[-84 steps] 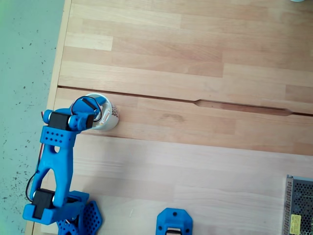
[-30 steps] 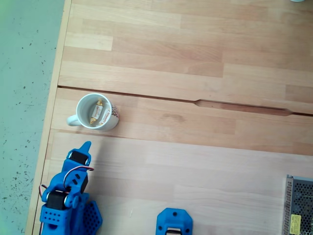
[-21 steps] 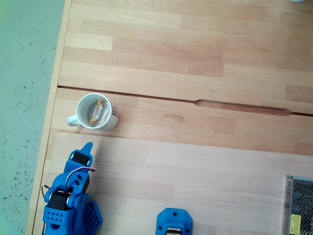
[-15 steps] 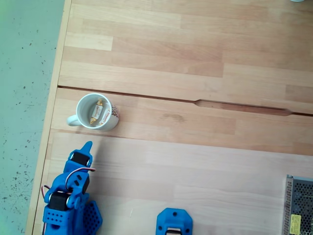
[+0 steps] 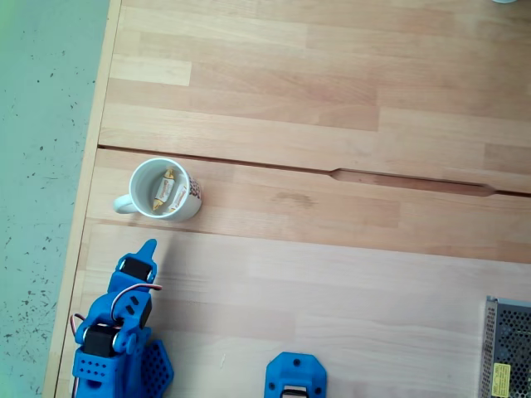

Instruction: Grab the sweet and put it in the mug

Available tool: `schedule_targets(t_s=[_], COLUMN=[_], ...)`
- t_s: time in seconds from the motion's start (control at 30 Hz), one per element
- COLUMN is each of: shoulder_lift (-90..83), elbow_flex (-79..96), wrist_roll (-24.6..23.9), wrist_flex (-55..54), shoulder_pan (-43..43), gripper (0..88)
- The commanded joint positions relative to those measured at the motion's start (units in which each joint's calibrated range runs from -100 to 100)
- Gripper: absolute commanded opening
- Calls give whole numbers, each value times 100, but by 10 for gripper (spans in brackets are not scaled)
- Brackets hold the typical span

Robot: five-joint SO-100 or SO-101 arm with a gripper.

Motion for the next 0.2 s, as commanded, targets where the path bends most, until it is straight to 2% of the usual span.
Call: schedule_targets(t_s=[0.0, 0.17], shoulder_lift=[-71, -71], elbow_flex=[-26, -26], wrist_roll=[-15, -15], wrist_flex=[-88, -88], shoulder_pan=[28, 28], gripper=[0, 0])
